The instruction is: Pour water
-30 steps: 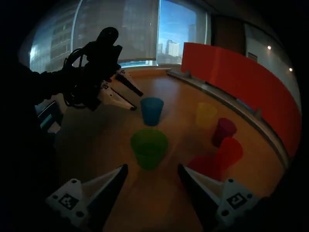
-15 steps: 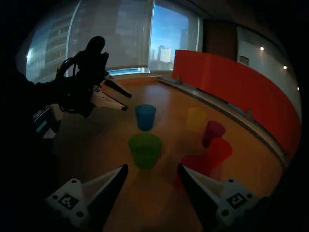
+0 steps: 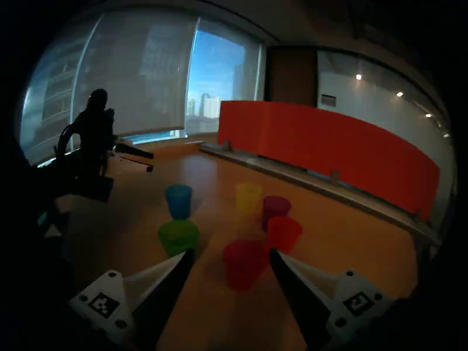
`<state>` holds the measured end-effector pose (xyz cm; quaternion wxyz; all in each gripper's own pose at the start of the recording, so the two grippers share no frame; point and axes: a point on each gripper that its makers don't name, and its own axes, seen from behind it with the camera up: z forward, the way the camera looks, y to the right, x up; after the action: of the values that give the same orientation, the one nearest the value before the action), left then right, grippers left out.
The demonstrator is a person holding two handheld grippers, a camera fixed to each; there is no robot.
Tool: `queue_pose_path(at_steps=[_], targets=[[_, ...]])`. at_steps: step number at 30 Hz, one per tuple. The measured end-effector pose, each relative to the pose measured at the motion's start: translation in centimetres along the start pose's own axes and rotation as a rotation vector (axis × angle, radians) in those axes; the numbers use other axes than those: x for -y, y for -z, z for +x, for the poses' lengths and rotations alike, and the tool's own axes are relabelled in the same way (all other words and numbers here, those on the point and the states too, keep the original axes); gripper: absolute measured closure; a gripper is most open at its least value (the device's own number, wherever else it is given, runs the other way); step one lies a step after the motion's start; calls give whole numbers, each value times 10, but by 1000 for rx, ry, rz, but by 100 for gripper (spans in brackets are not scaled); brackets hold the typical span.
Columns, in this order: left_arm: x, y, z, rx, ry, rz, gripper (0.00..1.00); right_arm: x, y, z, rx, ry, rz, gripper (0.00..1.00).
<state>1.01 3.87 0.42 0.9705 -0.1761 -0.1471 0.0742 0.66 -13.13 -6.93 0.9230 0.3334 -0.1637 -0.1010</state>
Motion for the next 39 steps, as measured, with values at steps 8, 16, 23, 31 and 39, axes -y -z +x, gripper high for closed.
queue_pose_path(at_steps=[8, 16, 23, 31, 39], targets=[[10, 16, 13, -87, 67, 82, 0, -39, 12, 15, -85, -45, -145, 1], [10, 25, 20, -146, 87, 133, 0, -78, 23, 31, -189, -98, -304, 1], [12, 32, 24, -186, 121, 168, 0, -110, 35, 37, -270, -165, -445, 1], [11, 39, 32, -223, 132, 196, 0, -138, 51, 40, -348, -234, -592, 1], [8, 40, 35, -248, 140, 210, 0, -145, 55, 36, -364, -232, -661, 1]])
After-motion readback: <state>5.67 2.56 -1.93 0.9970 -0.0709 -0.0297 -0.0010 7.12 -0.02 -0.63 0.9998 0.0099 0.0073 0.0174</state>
